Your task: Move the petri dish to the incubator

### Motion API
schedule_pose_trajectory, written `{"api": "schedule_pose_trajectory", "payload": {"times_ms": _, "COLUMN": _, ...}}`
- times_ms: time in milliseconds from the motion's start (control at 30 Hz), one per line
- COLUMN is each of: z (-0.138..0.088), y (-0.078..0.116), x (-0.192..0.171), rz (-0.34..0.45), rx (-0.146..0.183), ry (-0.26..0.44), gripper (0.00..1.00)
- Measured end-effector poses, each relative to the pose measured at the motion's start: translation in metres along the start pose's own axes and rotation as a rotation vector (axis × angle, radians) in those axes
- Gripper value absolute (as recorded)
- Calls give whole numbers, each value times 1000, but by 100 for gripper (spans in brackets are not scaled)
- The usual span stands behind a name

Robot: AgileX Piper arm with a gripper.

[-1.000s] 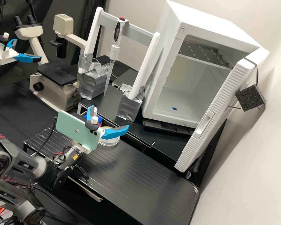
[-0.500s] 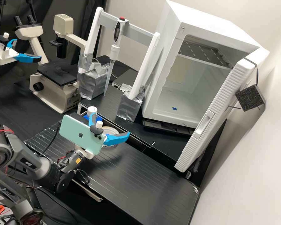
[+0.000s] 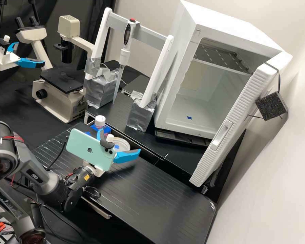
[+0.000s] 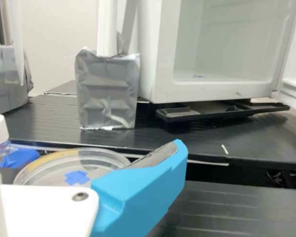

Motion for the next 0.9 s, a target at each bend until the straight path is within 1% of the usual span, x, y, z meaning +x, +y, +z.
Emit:
{"api": "schedule_pose_trajectory", "payload": {"times_ms": 167, "z": 0, "y": -5, "x": 2, "rz": -37, "rx": 11, "ry": 7, "gripper": 100}}
{"api": "schedule_pose_trajectory", "payload": {"times_ms": 267, "z": 1, "y": -11, "x": 5, "rz": -67, "rx": 7, "ry": 10, "gripper": 100}}
{"api": "schedule_pose_trajectory", "payload": {"times_ms": 333, "z": 2, "y": -11, "x": 6, "rz": -66, "rx": 10, "ry": 5, "gripper": 100}}
{"api": "schedule_pose_trajectory", "payload": {"times_ms": 400, "z": 2, "y": -12, "x": 6, "rz": -65, "rx": 3, "ry": -1, "gripper": 100}}
{"api": "schedule_pose_trajectory", "payload": {"times_ms": 567, "z": 4, "y": -13, "x": 7, "rz": -65, "rx": 8, "ry": -13, "gripper": 100}}
{"api": "schedule_pose_trajectory", "payload": {"times_ms": 733, "z": 8, "y": -9, "x": 6, "rz": -45, "rx": 7, "ry": -34, "gripper": 100}}
{"api": "schedule_pose_trajectory", "payload": {"times_ms": 900, "z": 9, "y": -8, "x": 5, "rz": -37, "rx": 5, "ry": -41, "gripper": 100}}
